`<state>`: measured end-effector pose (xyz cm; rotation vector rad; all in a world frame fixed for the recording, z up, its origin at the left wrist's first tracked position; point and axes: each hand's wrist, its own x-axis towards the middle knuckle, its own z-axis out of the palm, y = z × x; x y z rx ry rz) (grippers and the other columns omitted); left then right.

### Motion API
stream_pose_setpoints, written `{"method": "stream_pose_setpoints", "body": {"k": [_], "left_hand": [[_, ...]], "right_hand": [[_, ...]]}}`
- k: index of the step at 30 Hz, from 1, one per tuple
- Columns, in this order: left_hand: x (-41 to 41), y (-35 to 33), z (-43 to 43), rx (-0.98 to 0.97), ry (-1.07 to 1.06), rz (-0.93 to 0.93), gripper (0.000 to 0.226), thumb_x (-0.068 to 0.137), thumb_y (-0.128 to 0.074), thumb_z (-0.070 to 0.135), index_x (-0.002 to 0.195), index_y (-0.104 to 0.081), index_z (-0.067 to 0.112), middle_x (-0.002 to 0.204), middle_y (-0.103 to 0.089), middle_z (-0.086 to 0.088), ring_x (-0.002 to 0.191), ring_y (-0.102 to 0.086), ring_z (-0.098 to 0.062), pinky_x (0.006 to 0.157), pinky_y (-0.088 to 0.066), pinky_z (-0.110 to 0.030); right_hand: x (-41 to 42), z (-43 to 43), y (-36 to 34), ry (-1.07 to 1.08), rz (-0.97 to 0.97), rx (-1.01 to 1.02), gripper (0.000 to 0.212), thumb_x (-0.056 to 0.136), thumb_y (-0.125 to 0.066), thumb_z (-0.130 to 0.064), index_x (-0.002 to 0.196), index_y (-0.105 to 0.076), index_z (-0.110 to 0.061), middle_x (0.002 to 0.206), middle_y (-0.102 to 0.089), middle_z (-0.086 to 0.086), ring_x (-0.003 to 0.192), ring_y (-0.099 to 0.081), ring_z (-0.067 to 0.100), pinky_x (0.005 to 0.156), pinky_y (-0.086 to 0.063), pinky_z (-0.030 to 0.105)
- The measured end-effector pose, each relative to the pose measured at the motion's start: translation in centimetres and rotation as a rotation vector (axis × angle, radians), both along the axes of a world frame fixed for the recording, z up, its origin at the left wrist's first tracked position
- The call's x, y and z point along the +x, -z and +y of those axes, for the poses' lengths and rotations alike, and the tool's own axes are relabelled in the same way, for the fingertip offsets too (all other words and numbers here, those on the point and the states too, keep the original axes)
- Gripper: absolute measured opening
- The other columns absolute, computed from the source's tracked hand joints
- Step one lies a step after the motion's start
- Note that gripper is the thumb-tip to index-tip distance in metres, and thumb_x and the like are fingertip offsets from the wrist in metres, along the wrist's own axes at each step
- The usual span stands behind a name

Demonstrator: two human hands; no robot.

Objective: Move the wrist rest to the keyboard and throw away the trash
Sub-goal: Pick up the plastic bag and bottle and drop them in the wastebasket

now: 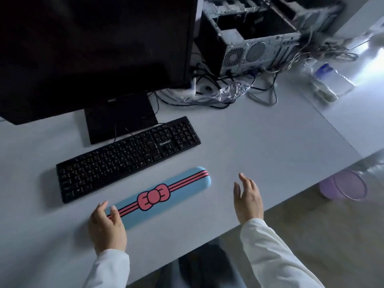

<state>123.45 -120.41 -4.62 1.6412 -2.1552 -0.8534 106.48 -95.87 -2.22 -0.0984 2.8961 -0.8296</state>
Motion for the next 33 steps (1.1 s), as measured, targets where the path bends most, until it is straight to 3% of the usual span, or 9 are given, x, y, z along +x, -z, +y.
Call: {"method": "stream_pose_setpoints", "body": {"k": [4, 7, 12, 21, 33], "left_hand": [[-4.2, -1.7, 3.8, 0.077, 0.136, 0.081, 0.033, 0.091, -0.045, 0.009, 0.116, -0.055, -0.009, 0.122, -0.056, -0.034, 0.116, -0.051, -0.046, 0.099, -0.038, -0.05], [-7.5, -2.8, 8.2, 0.173, 0.235, 0.139, 0.032, 0.092, -0.042, 0.009, 0.114, -0.056, -0.009, 0.121, -0.059, -0.031, 0.114, -0.053, -0.043, 0.098, -0.039, -0.046], [-13.3, -4.0, 18.1, 0.344, 0.34, 0.135, 0.034, 0.094, -0.04, 0.015, 0.115, -0.055, -0.007, 0.127, -0.058, -0.025, 0.119, -0.053, -0.038, 0.098, -0.038, -0.041], [-22.4, -6.6, 34.8, 0.363, 0.624, 0.077, 0.031, 0.093, -0.042, 0.019, 0.114, -0.058, 0.002, 0.124, -0.062, -0.018, 0.115, -0.056, -0.031, 0.095, -0.041, -0.034], [-32.4, -8.1, 44.4, 0.31, 0.792, 0.061, 0.03, 0.093, -0.043, 0.018, 0.112, -0.058, 0.001, 0.122, -0.062, -0.018, 0.115, -0.056, -0.03, 0.093, -0.039, -0.031]], "right_hand": [[-0.9, 3.7, -2.1, 0.122, -0.009, -0.1, 0.04, 0.094, -0.04, -0.024, 0.132, -0.048, -0.013, 0.132, -0.054, 0.008, 0.119, -0.053, 0.026, 0.097, -0.037, 0.03], [-2.0, 7.9, -2.9, 0.201, -0.019, -0.163, 0.038, 0.093, -0.043, -0.021, 0.13, -0.05, -0.012, 0.131, -0.055, 0.007, 0.12, -0.053, 0.024, 0.096, -0.035, 0.025], [-4.1, 16.2, -3.8, 0.35, -0.074, -0.311, 0.034, 0.091, -0.046, -0.016, 0.124, -0.055, -0.011, 0.126, -0.059, 0.007, 0.103, -0.058, 0.019, 0.087, -0.032, 0.014], [-6.4, 31.2, -4.9, 0.551, -0.066, -0.442, 0.033, 0.09, -0.048, -0.016, 0.121, -0.057, -0.011, 0.123, -0.062, 0.007, 0.114, -0.057, 0.02, 0.102, -0.039, 0.029], [-12.3, 39.3, -5.3, 0.664, -0.02, -0.497, 0.033, 0.088, -0.052, -0.019, 0.12, -0.057, -0.01, 0.121, -0.062, 0.007, 0.112, -0.058, 0.019, 0.098, -0.04, 0.027]]}}
